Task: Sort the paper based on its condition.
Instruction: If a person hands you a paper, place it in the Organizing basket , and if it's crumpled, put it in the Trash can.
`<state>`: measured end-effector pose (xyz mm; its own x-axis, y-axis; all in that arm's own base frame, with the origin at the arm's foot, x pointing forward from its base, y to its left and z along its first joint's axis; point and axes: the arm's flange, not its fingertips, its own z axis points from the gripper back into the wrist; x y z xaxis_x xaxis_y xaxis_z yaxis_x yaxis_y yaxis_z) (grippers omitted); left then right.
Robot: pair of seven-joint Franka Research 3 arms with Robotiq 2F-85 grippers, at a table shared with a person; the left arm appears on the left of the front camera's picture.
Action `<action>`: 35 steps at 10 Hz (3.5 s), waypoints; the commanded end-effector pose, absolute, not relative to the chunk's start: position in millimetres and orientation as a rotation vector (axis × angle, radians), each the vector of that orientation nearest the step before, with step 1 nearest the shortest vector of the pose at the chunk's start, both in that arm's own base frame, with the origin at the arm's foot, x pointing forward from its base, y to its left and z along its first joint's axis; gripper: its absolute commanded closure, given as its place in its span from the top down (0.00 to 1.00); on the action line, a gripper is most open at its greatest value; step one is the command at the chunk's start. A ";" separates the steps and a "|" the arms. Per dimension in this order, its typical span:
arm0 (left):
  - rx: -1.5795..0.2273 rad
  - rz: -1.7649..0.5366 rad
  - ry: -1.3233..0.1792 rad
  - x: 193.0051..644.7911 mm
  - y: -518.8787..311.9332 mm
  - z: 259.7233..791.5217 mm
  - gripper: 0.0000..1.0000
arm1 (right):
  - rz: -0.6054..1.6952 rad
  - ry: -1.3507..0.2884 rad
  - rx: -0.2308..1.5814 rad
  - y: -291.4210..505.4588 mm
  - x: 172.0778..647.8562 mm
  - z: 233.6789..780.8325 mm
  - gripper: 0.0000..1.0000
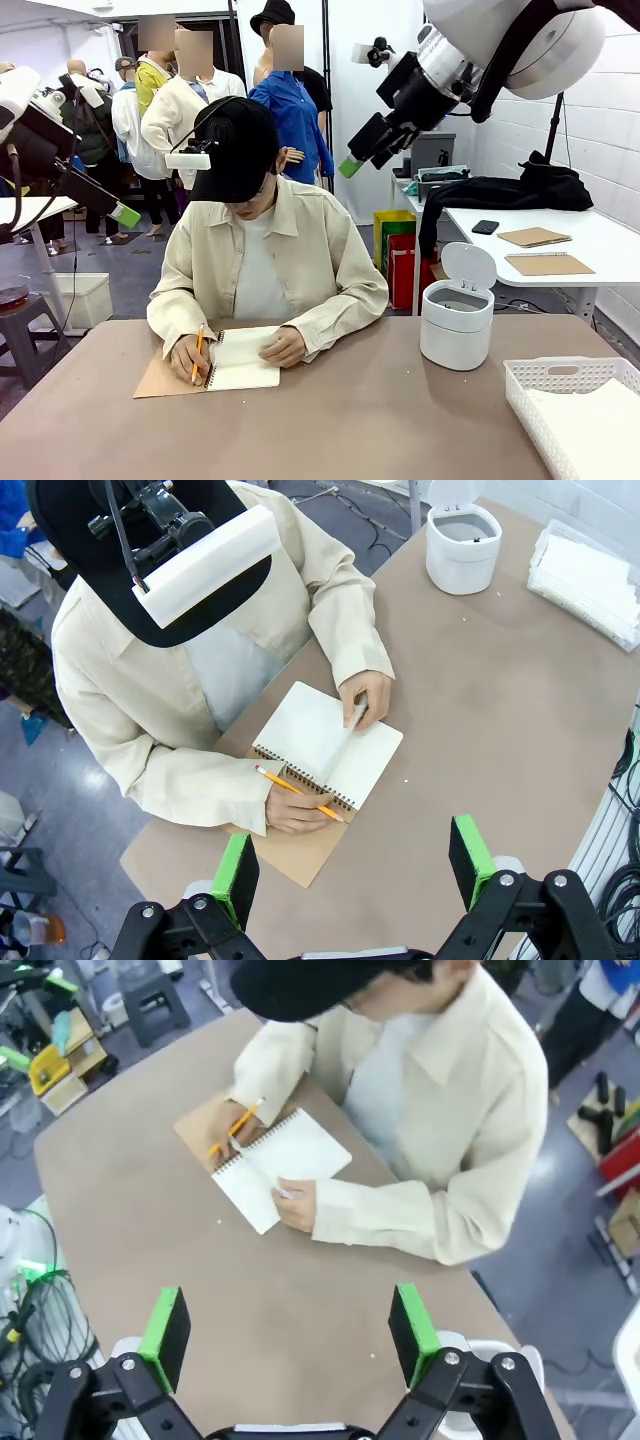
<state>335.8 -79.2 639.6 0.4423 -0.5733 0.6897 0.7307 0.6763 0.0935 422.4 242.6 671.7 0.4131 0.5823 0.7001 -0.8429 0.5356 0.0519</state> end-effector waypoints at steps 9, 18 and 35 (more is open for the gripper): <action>-0.237 -0.815 -0.761 335.6 -79.5 640.2 1.00 | 1.001 -0.624 0.495 265.0 399.6 649.6 1.00; -0.237 -0.815 -0.761 335.6 -79.5 640.2 1.00 | 1.001 -0.624 0.495 265.0 399.6 649.6 1.00; -0.237 -0.815 -0.761 335.6 -79.5 640.2 1.00 | 1.001 -0.624 0.495 265.0 399.6 649.6 1.00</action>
